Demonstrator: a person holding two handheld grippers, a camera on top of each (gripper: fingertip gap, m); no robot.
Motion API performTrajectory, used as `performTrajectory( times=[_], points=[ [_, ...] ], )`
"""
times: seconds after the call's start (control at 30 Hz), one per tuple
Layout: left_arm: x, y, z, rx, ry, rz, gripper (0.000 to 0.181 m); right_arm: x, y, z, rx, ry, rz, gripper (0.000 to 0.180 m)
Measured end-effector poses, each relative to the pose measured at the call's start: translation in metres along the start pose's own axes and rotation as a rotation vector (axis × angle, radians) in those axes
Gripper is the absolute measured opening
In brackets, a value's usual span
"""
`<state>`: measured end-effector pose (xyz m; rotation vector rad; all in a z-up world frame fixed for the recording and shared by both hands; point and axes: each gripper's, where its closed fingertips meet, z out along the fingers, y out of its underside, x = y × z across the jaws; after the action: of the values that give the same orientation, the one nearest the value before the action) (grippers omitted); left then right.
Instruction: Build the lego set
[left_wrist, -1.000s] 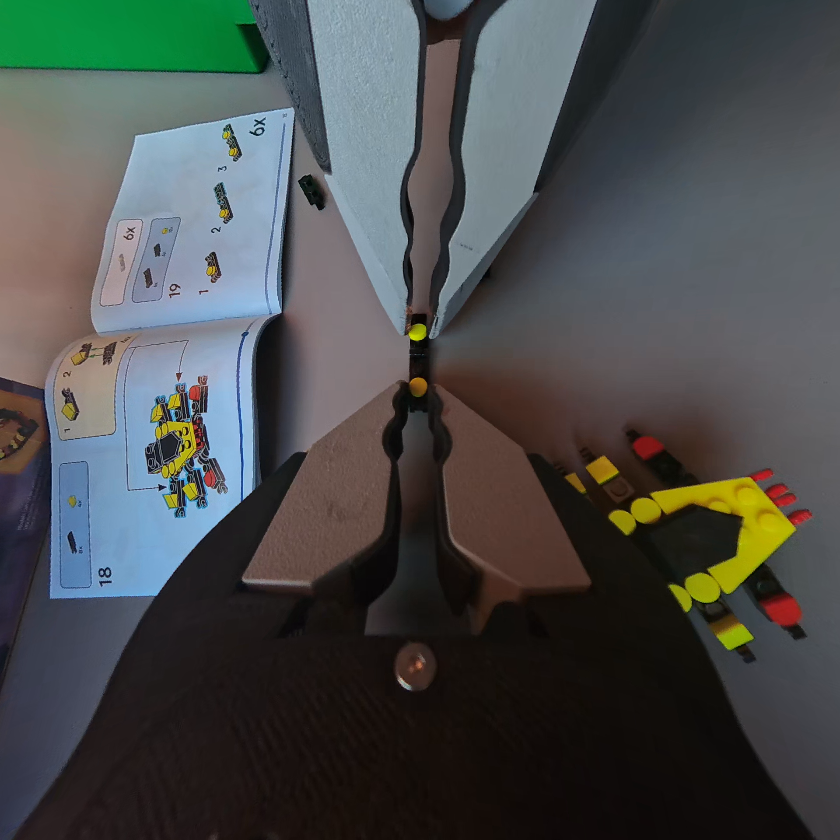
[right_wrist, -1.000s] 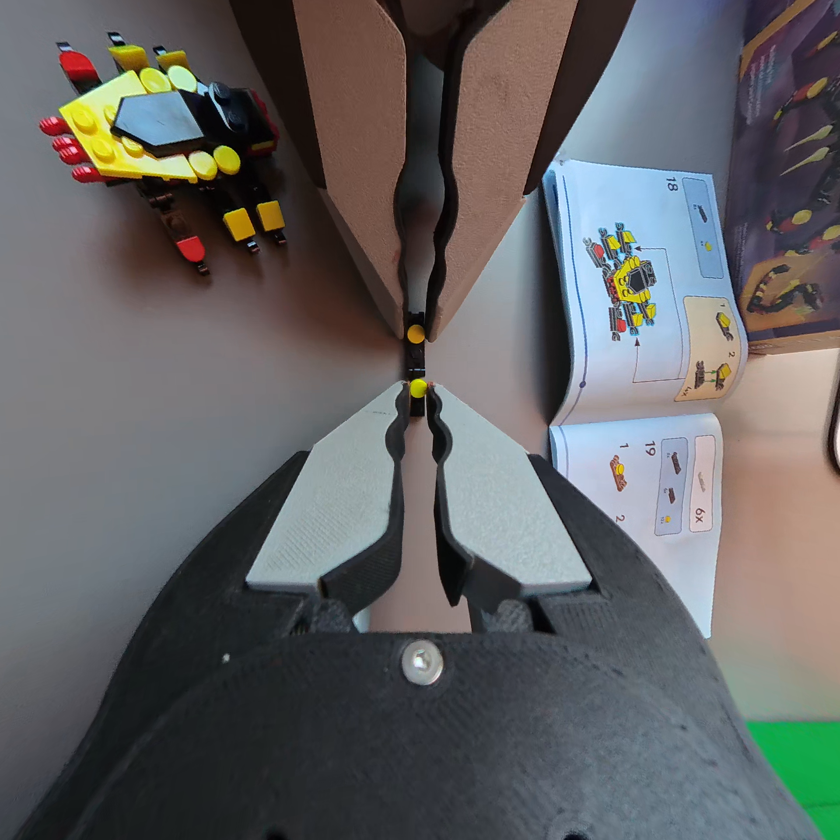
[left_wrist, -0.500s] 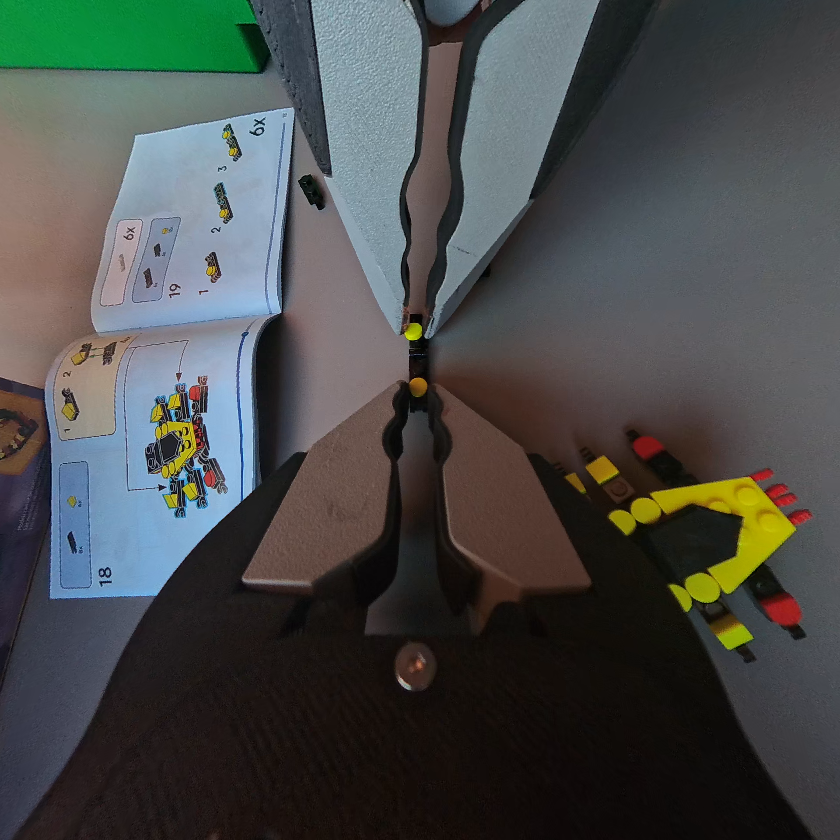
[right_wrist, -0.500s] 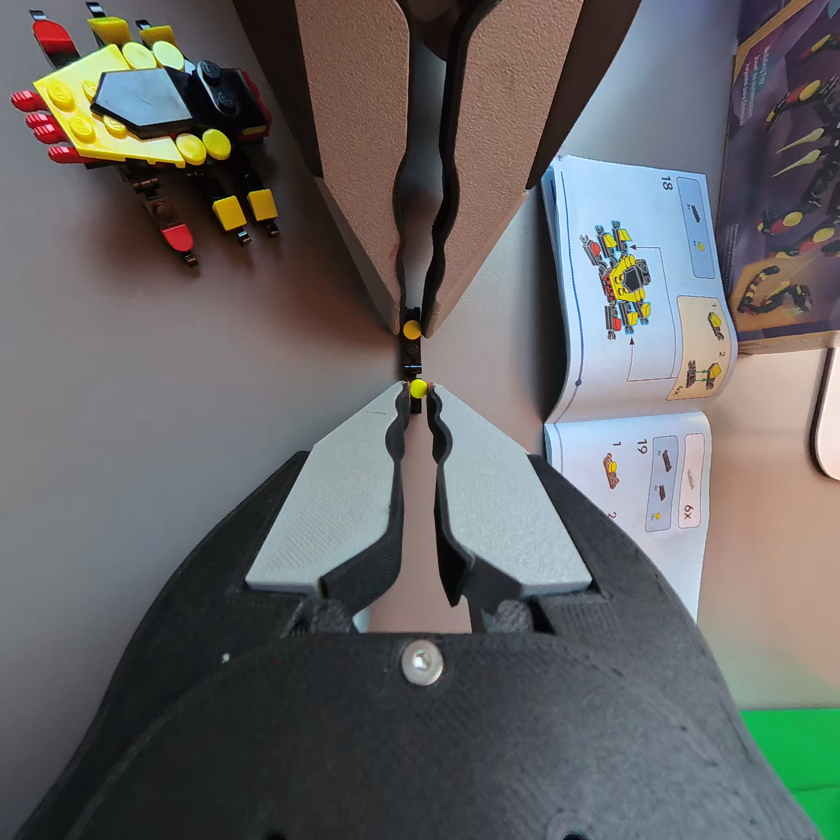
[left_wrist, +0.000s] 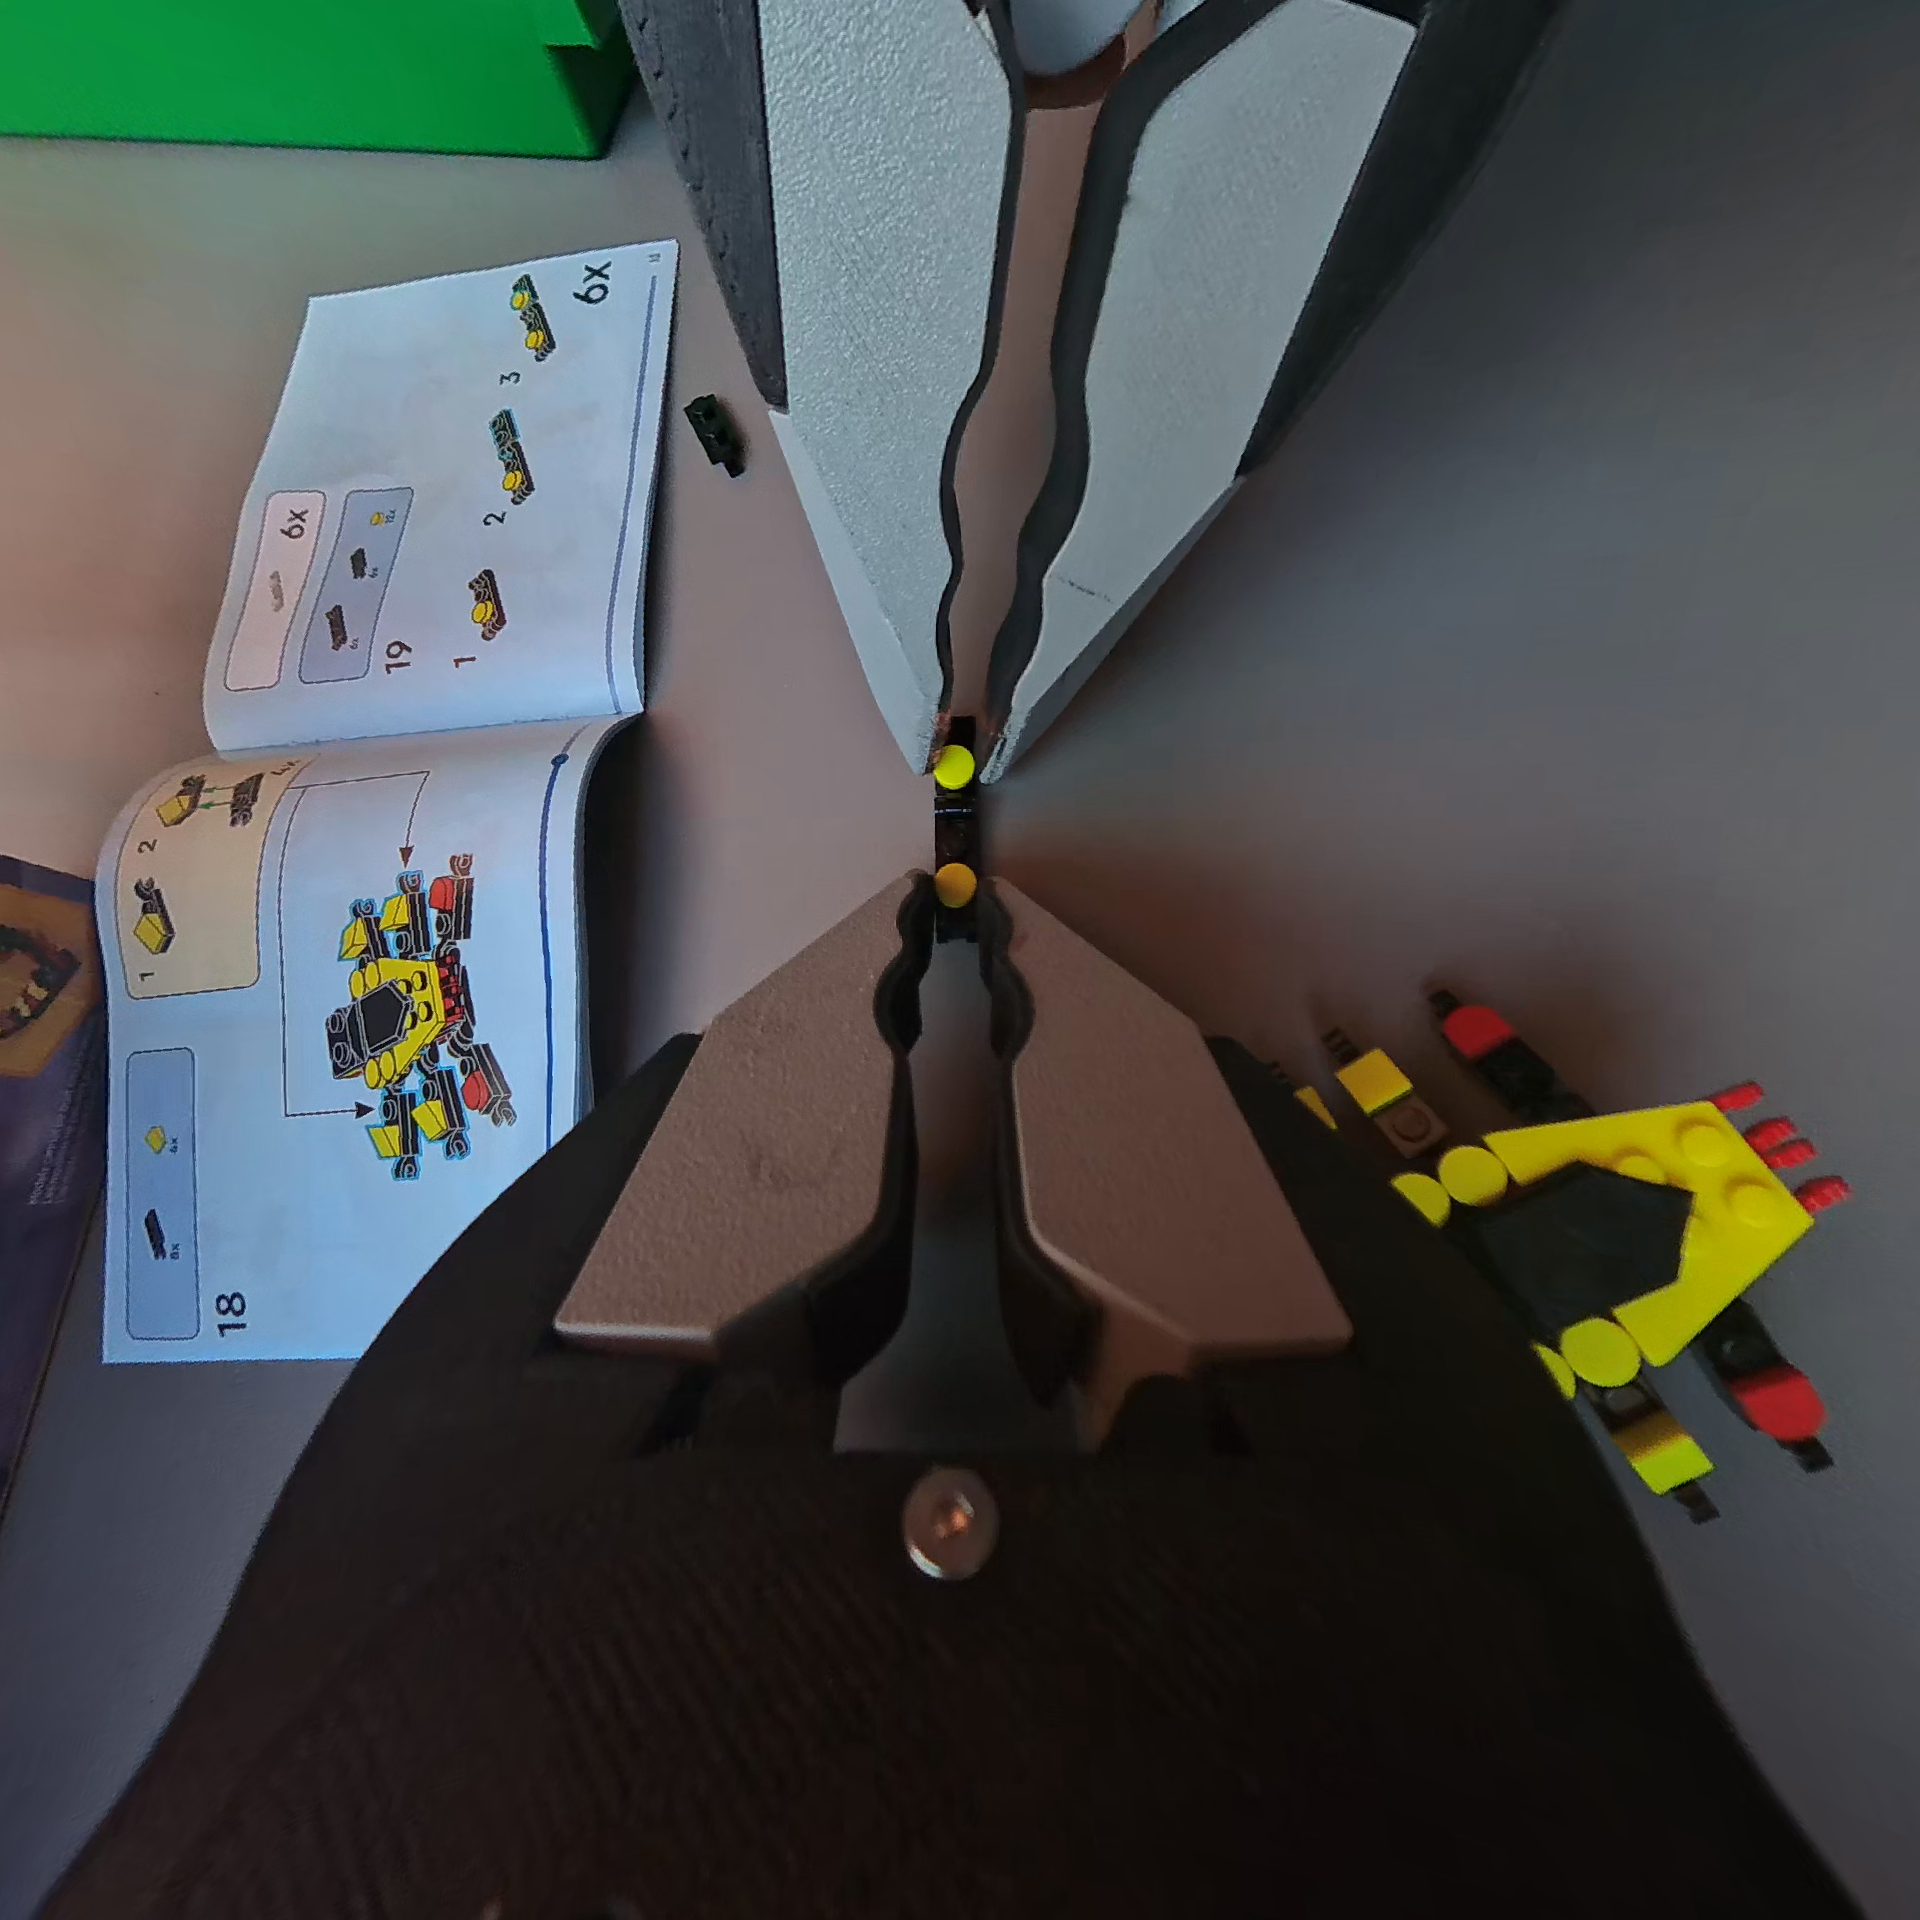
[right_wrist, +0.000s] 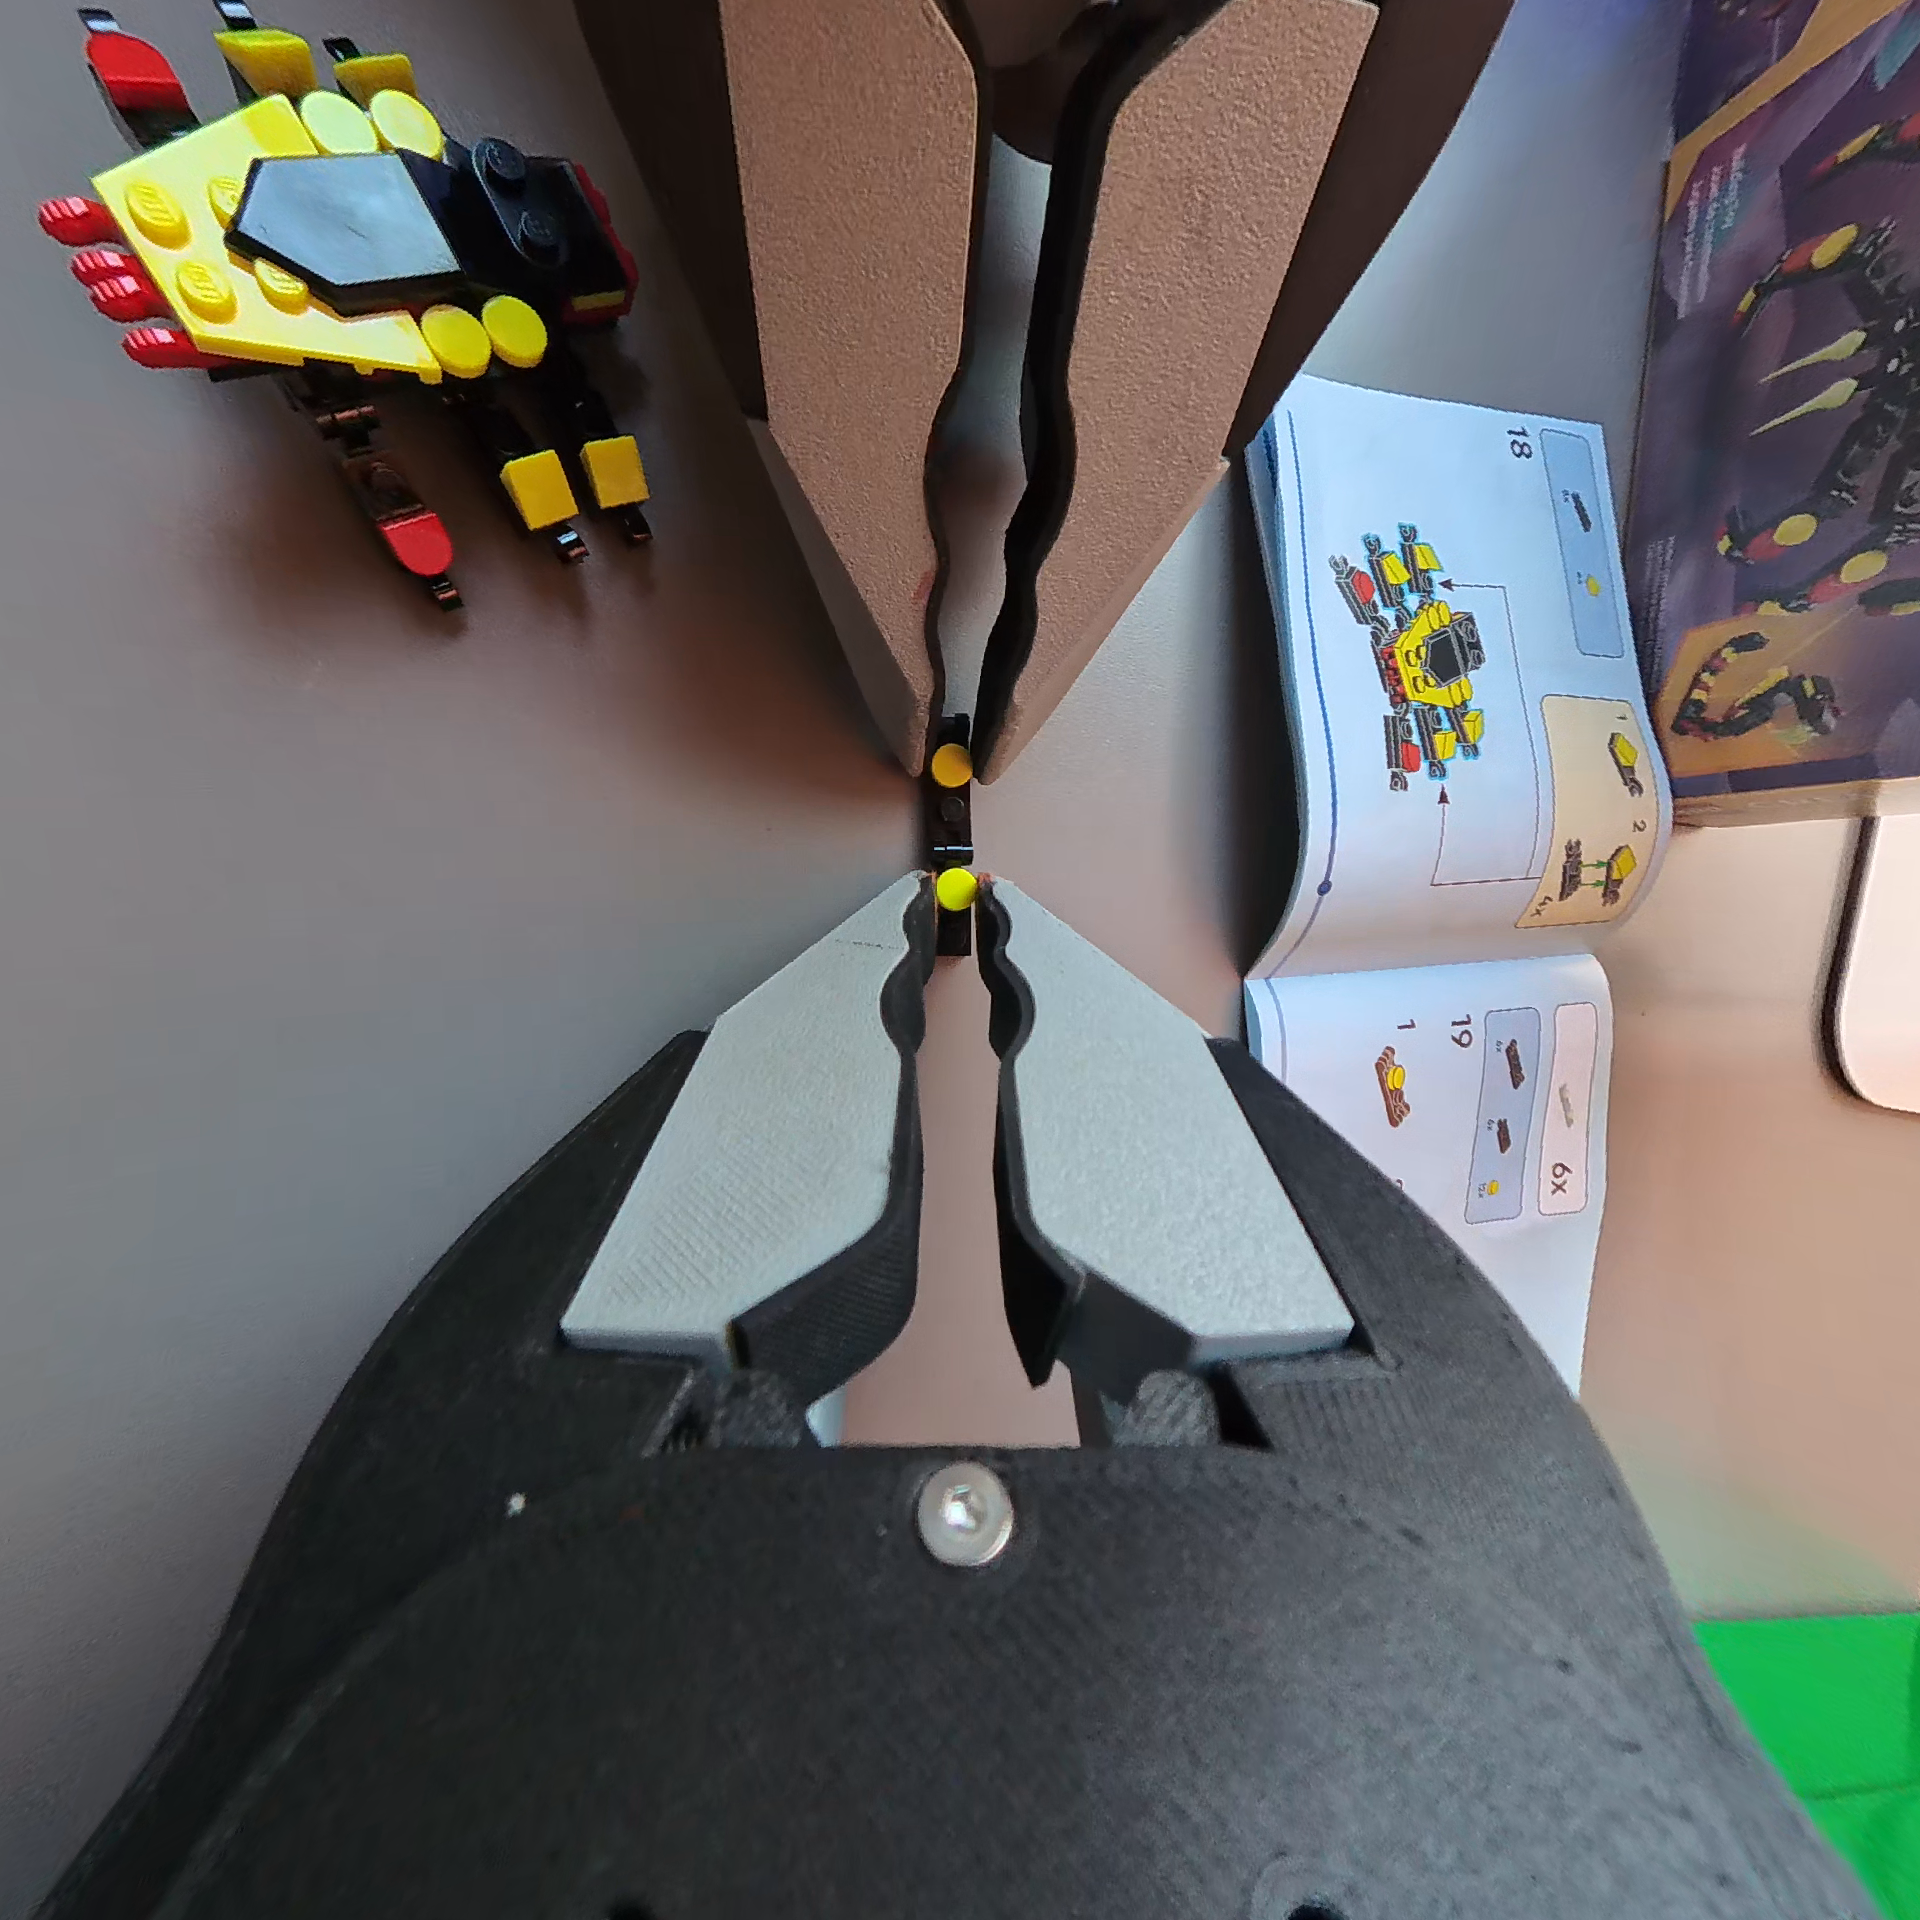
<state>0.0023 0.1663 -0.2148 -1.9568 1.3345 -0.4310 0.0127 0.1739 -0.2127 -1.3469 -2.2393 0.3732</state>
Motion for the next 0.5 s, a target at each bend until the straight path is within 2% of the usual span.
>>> performTrajectory(
  times=[0.03, 0.5],
  points=[
    [0.0, -0.0001, 0.0001, 0.0, 0.0, 0.0, 0.005, 0.0001, 0.0003, -0.0001, 0.0, -0.001, 0.0, 0.005],
    [0.0001, 0.0, 0.0, 0.0, -0.002, 0.001, 0.005, 0.0025, 0.0011, -0.0018, 0.009, 0.007, 0.014, 0.005]
  ],
)
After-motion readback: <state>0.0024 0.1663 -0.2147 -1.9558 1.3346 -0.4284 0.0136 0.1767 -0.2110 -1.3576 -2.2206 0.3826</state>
